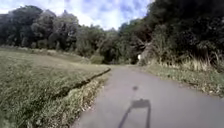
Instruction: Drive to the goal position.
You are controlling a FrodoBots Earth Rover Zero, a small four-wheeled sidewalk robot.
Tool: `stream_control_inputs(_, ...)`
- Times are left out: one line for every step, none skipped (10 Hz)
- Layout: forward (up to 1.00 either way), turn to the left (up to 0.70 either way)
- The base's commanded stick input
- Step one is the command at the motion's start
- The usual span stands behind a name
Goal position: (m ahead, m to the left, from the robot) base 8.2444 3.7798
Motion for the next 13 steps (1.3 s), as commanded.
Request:
stream_control_inputs(0.70, -0.13)
stream_control_inputs(0.70, -0.15)
stream_control_inputs(0.70, -0.16)
stream_control_inputs(0.70, -0.20)
stream_control_inputs(0.70, -0.21)
stream_control_inputs(0.70, -0.23)
stream_control_inputs(0.70, -0.24)
stream_control_inputs(0.70, -0.26)
stream_control_inputs(0.70, -0.26)
stream_control_inputs(0.70, -0.26)
stream_control_inputs(0.70, -0.26)
stream_control_inputs(0.70, -0.26)
stream_control_inputs(0.70, -0.21)
